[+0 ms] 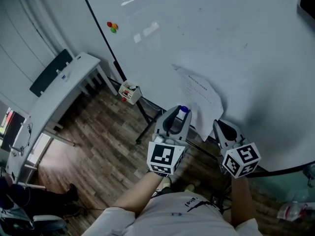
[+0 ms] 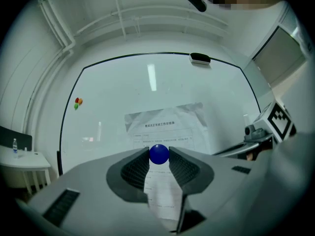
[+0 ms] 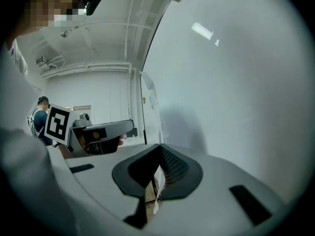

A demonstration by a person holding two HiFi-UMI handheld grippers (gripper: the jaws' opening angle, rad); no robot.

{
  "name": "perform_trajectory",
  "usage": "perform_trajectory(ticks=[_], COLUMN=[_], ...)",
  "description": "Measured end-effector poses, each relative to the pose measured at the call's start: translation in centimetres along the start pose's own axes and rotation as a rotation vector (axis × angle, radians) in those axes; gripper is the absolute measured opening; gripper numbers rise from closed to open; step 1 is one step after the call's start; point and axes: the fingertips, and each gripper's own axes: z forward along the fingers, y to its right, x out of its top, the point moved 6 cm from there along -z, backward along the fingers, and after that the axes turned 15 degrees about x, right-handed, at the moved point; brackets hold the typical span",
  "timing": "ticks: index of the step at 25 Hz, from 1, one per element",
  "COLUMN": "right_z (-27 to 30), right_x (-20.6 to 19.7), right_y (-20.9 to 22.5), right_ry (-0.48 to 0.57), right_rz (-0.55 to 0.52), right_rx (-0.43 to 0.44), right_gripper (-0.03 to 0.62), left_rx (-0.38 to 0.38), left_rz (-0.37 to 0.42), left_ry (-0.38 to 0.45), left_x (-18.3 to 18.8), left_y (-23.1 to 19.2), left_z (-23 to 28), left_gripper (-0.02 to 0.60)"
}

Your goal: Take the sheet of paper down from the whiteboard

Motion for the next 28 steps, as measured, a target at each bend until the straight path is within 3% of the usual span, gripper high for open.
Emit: perform_trajectory(ticks=[28], right_z=[0.9], right_x=[1.0], right_y=[-0.4], right_ry=[0.011], right_rz=[0.009], right_rx=[0.003], right_gripper=[0.012], left_rx=[0.002], left_rz=[-0.02], left_ry=[-0.019], left_x=[-0.3], left_y=[0.1], left_z=[-1.4], left_gripper=[0.133])
